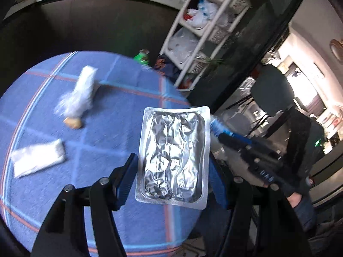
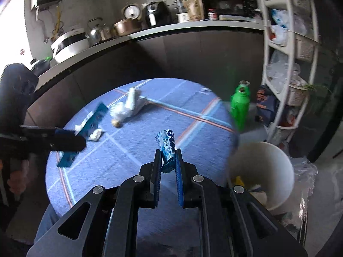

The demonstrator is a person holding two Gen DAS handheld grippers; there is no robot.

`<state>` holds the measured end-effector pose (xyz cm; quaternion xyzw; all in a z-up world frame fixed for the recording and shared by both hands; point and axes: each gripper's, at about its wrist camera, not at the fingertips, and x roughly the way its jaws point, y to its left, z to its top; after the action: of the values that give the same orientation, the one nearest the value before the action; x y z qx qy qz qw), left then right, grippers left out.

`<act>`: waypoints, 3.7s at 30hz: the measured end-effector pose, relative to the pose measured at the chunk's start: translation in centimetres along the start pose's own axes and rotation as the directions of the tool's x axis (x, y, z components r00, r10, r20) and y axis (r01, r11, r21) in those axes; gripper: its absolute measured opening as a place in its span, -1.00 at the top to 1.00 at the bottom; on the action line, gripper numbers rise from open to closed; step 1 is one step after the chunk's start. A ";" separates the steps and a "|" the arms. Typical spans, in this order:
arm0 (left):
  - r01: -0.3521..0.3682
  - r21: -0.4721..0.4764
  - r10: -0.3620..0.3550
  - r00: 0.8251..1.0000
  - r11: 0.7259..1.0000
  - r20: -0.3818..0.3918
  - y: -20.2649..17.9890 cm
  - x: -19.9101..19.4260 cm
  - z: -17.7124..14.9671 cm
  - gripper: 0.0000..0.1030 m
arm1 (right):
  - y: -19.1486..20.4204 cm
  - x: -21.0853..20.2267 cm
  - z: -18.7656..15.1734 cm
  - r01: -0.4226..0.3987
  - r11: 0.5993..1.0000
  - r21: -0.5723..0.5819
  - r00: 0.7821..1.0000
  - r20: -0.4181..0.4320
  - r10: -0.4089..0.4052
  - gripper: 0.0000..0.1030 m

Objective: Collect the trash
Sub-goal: 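Carry the foil pack and blue-white wrapper to the bucket and release both, then move both tools back over the table, then grasp the white paper with the left tool while the right tool grasps the ginger piece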

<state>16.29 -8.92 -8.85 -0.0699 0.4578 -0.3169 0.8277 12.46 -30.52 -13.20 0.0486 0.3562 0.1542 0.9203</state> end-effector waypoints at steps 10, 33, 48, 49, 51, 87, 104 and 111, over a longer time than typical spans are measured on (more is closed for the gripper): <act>0.164 0.076 -0.160 0.986 0.984 -0.055 -7.4 6.9 4.1 -0.23 | -8.2 -1.7 -2.2 0.123 0.983 0.138 0.992 0.002 -0.124 0.78; 0.165 0.085 -0.135 0.950 0.983 -0.281 -11.5 27.2 7.3 -0.25 | -19.0 6.7 -6.4 0.179 0.962 0.209 0.979 -0.134 -0.153 0.76; 0.116 0.068 -0.102 0.977 0.991 -0.189 -11.3 26.2 8.0 -0.92 | -18.7 6.5 -6.9 0.179 0.975 0.135 0.982 -0.091 -0.168 -0.85; 0.115 0.065 -0.101 0.978 0.991 -0.184 -11.2 26.1 8.1 -0.92 | -18.7 6.4 -6.9 0.177 0.974 0.138 0.982 -0.091 -0.166 -0.83; 0.104 0.055 -0.093 0.981 0.993 -0.173 -11.2 25.3 8.0 -0.92 | -18.3 6.1 -6.5 0.176 0.974 0.143 0.982 -0.098 -0.163 -0.83; -0.120 -0.248 0.163 0.974 0.961 0.159 6.9 -7.4 -2.6 -0.92 | 2.7 -1.1 1.4 -0.074 0.995 -0.066 0.997 0.022 0.076 -0.83; -0.160 -0.156 0.179 0.977 0.975 0.114 16.8 -8.5 -2.4 -0.92 | 13.5 7.8 4.3 -0.237 0.951 -0.197 0.966 -0.148 0.210 -0.28; -0.086 -0.143 0.100 0.990 0.986 0.096 19.5 -6.6 -1.0 -0.92 | 15.4 14.2 4.8 -0.255 0.941 -0.221 0.951 -0.234 0.202 0.21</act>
<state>21.98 10.53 -12.68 -0.1219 0.4384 -0.2412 0.8572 21.80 -11.31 -15.64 -0.0423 0.4203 0.3082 0.8524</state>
